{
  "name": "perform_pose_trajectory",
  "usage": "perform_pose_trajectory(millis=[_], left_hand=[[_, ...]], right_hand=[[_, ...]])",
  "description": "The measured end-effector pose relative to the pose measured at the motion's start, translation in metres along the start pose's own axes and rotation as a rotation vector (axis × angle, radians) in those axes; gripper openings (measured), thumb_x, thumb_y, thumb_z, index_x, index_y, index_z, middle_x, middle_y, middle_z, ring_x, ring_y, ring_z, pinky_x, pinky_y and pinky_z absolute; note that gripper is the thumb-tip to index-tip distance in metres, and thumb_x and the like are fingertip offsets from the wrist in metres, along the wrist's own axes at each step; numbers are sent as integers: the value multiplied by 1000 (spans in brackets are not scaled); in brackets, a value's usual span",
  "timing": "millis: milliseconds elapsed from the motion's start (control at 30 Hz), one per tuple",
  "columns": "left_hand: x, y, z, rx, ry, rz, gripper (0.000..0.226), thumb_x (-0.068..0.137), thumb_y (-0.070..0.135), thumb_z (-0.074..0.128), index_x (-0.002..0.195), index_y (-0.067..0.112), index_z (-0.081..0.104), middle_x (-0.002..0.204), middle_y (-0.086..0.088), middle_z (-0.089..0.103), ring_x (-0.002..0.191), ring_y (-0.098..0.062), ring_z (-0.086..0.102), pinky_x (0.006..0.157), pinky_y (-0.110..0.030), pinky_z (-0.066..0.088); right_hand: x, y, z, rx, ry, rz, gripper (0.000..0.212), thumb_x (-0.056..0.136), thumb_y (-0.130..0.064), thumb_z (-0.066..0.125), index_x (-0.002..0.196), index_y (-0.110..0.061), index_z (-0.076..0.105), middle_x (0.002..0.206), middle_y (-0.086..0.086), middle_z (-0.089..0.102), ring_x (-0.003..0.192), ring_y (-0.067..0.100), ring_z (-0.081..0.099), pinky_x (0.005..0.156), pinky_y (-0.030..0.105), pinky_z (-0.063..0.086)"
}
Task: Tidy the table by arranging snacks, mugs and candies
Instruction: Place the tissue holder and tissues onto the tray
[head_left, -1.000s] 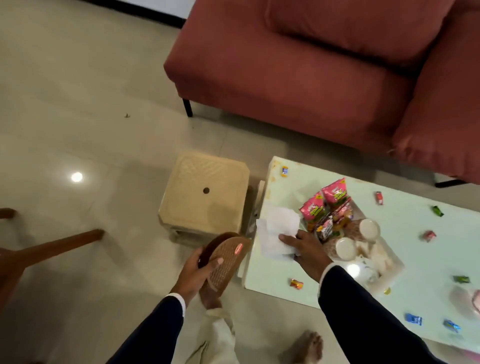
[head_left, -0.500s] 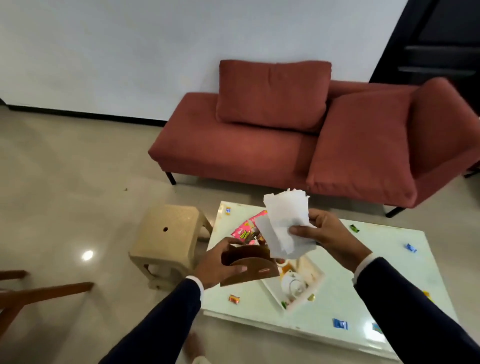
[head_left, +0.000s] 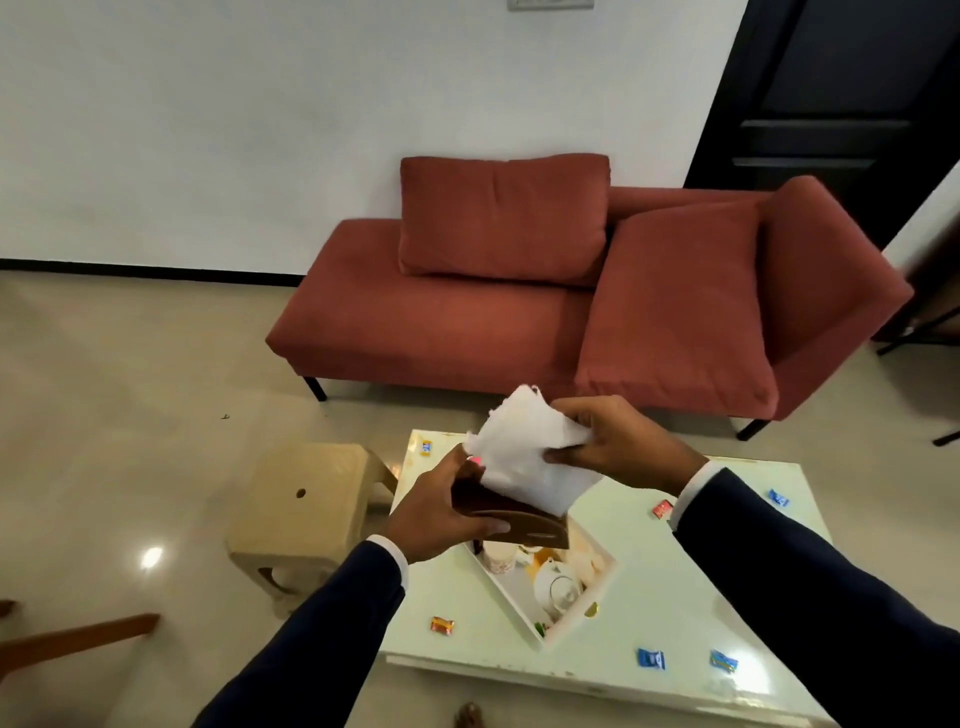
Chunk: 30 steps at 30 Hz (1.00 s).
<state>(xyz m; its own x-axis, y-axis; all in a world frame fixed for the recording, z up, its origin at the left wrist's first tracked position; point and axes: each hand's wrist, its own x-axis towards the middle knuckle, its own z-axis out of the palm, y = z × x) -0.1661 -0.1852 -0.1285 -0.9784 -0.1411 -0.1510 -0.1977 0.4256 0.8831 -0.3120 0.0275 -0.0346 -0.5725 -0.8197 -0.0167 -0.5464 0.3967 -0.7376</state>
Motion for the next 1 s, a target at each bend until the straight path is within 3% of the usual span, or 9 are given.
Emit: perform_pose_trajectory(millis=[67, 133, 267, 400, 533, 700, 833, 933, 1000], left_hand=[[3, -3, -2, -37, 0, -16, 66, 73, 31, 90, 119, 47, 47, 113, 24, 62, 99, 13, 63, 72, -2, 48], [6, -6, -5, -73, -3, 0, 66, 75, 24, 89, 122, 46, 48, 114, 21, 63, 103, 15, 60, 75, -3, 49], [12, -9, -9, -188, -12, 35, 73, 74, 27, 88, 135, 34, 48, 128, 4, 63, 120, -16, 60, 101, -34, 55], [18, -14, -13, -219, 19, 83, 79, 69, 31, 90, 137, 32, 49, 129, -1, 61, 120, -24, 60, 98, -43, 57], [24, -19, -16, -239, 50, 65, 78, 64, 36, 92, 129, 50, 51, 122, 6, 66, 114, -20, 64, 88, -40, 62], [34, -10, -10, -244, 94, 63, 76, 63, 38, 92, 126, 53, 52, 125, 12, 60, 117, -22, 60, 88, -39, 62], [40, 6, -3, -248, 125, 91, 72, 68, 37, 89, 124, 59, 49, 117, 32, 59, 114, -1, 58, 85, -26, 60], [45, 18, 8, -257, 113, 82, 70, 69, 35, 90, 127, 49, 53, 118, 24, 63, 114, -8, 62, 88, -35, 61], [48, 25, 16, -278, 104, 85, 70, 67, 37, 91, 127, 45, 55, 118, 20, 65, 114, -12, 63, 87, -37, 62]], right_hand=[[3, -4, 2, -161, -31, -75, 20, 85, -21, 79, 97, -30, 66, 89, -15, 69, 79, 4, 64, 66, 23, 51], [7, -11, 9, -260, -43, -105, 25, 85, -21, 78, 107, -27, 68, 99, -7, 73, 86, 13, 68, 72, 32, 57], [14, -25, 28, -347, -70, -126, 39, 84, -27, 79, 121, -24, 65, 117, -2, 72, 104, 19, 68, 87, 34, 59], [21, -27, 41, -380, -101, -103, 45, 86, -26, 77, 127, -28, 58, 124, -5, 67, 107, 17, 64, 88, 27, 55], [27, -26, 33, -255, -114, -43, 39, 91, -24, 72, 126, -27, 57, 120, -6, 64, 97, 10, 60, 79, 17, 53], [26, -16, 13, -220, -67, -15, 25, 93, -28, 68, 117, -32, 61, 114, -12, 63, 96, 7, 61, 81, 30, 60], [19, -7, 1, -192, 65, -54, 26, 92, -29, 70, 118, -32, 63, 116, -15, 62, 103, 5, 59, 86, 27, 57], [10, 2, -8, -274, 0, -56, 25, 95, -31, 66, 120, -29, 66, 121, -12, 64, 110, 10, 56, 92, 33, 54], [2, 9, -15, -196, -15, -14, 27, 96, -34, 64, 123, -30, 66, 124, -13, 65, 113, 9, 58, 95, 34, 53]])
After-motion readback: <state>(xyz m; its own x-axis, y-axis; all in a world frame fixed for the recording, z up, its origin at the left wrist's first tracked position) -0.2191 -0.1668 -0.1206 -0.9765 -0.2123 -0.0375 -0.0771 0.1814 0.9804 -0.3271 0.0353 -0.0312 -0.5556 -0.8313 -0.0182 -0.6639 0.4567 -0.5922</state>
